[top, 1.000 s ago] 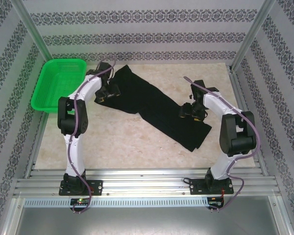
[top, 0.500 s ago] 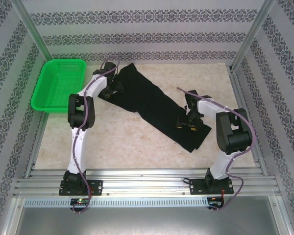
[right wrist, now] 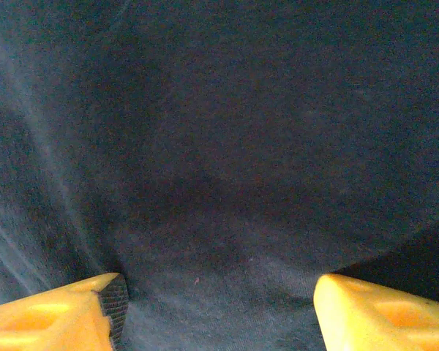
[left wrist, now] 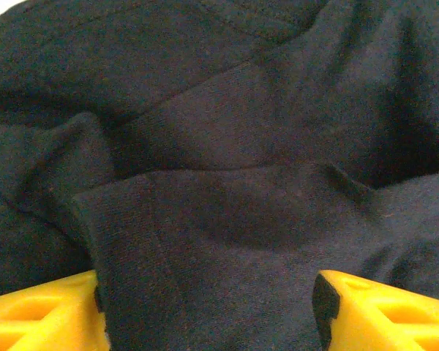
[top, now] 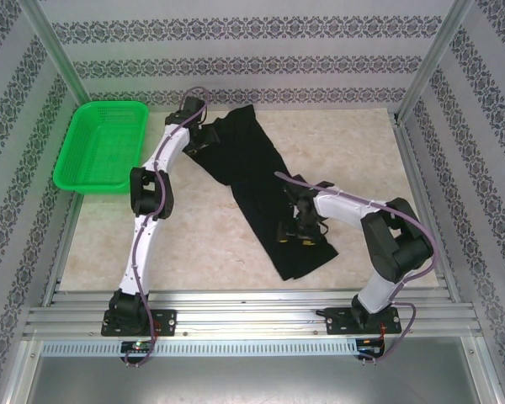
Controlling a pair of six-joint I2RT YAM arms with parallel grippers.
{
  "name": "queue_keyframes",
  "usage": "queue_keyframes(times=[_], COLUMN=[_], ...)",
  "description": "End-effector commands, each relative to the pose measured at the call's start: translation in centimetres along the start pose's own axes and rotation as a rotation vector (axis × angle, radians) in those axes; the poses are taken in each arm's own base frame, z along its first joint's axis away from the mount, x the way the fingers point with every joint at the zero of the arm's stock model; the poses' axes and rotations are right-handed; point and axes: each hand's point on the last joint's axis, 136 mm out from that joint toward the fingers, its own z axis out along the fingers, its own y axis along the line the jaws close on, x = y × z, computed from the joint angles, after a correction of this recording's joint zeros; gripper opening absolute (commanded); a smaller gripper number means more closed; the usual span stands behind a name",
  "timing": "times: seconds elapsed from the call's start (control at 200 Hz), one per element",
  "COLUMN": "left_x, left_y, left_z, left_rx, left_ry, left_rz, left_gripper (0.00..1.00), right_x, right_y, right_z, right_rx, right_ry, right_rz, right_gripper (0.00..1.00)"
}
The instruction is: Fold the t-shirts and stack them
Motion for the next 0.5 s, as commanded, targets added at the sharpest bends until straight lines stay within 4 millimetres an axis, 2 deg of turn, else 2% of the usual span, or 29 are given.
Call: queue_keyframes(times=[0.0, 0.11, 0.23, 0.385, 0.495], left_x=[3.2, 2.2, -0.2, -3.5, -4.3], left_y=[-0.7, -3.1, -5.5, -7.9, -8.1], left_z=[3.9, 4.4, 3.7, 1.4, -1.6], left_rx=[0.069, 0.183, 0.304, 0.434, 0.426], left_ry=[0.110, 0.074, 0.003, -0.081, -0.097], left_rz=[-0.023, -0.055, -0.093, -0.125, -0.096], left_gripper=[0.72, 0.74, 0.79, 0.83, 0.86], right_x=[1.8, 2.4, 1.6, 0.7, -2.2], right_y=[4.0, 6.9, 8.5, 8.9, 7.7], right_z=[1.3, 1.2, -1.7, -5.2, -7.4], right_rx=[-0.102, -0.161, -0.207, -0.240, -0.227], right_ry=[0.085, 0.112, 0.077, 0.043, -0.049], right_rz=[0.046, 0.032, -0.009, -0.050, -0.043], right_gripper=[0.70, 0.70, 0.71, 0.71, 0.72])
